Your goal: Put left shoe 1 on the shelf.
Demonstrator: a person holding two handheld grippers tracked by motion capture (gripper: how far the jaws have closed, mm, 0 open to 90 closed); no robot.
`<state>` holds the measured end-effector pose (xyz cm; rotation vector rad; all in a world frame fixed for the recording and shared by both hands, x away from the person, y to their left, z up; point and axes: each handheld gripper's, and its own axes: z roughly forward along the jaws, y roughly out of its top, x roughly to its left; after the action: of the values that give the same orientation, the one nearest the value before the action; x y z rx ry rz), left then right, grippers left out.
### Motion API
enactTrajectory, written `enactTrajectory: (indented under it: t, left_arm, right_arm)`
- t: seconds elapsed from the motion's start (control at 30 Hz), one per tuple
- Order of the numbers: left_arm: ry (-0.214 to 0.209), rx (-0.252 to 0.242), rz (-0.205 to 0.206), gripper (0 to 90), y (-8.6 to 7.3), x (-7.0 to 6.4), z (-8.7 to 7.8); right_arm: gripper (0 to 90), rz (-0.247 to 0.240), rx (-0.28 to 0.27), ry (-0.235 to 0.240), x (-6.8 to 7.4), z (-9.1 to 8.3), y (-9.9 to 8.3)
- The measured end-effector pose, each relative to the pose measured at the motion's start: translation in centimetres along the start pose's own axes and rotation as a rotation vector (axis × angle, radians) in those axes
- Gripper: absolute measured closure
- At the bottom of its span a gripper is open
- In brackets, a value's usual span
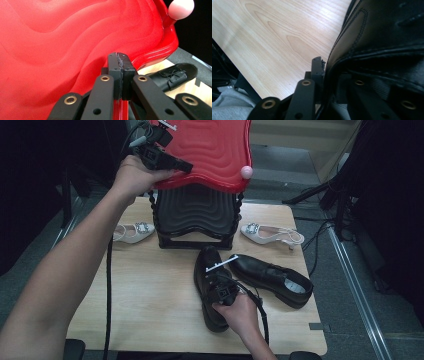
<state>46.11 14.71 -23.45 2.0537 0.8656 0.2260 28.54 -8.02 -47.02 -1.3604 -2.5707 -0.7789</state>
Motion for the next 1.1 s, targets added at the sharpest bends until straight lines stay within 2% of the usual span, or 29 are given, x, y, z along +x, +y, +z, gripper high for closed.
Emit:
enactTrajectory:
  t: [0.13, 0.37, 0.53, 0.67, 0.87, 1.1]
  left_arm:
    - [0.009, 0.006, 0.001, 90.0, 0.0, 0.0, 0.0]
    - [0.007, 0.012, -0.007, 90.0, 0.1, 0.1, 0.1]
    - [0.008, 0.011, -0.006, 90.0, 0.1, 0.0, 0.1]
    - [0.007, 0.015, -0.011, 90.0, 0.1, 0.0, 0.1]
    - [0.008, 0.02, -0.016, 90.0, 0.1, 0.1, 0.1]
    - [0.006, 0.02, -0.022, 90.0, 0.1, 0.1, 0.1]
  right_arm:
    - [86.7, 0.025, -0.034, 0.003, -0.8, -1.3, -0.2]
    - [87.0, 0.047, -0.078, 0.074, -1.7, -3.1, 0.2]
    - [86.9, 0.016, -0.084, 0.078, -1.0, -4.3, 0.7]
    - [86.9, -0.02, -0.123, 0.066, -0.1, -5.8, 1.2]
    - [86.9, -0.054, -0.174, 0.074, 0.8, -8.0, 2.9]
    - [86.8, -0.102, -0.215, 0.075, 2.0, -9.1, 5.3]
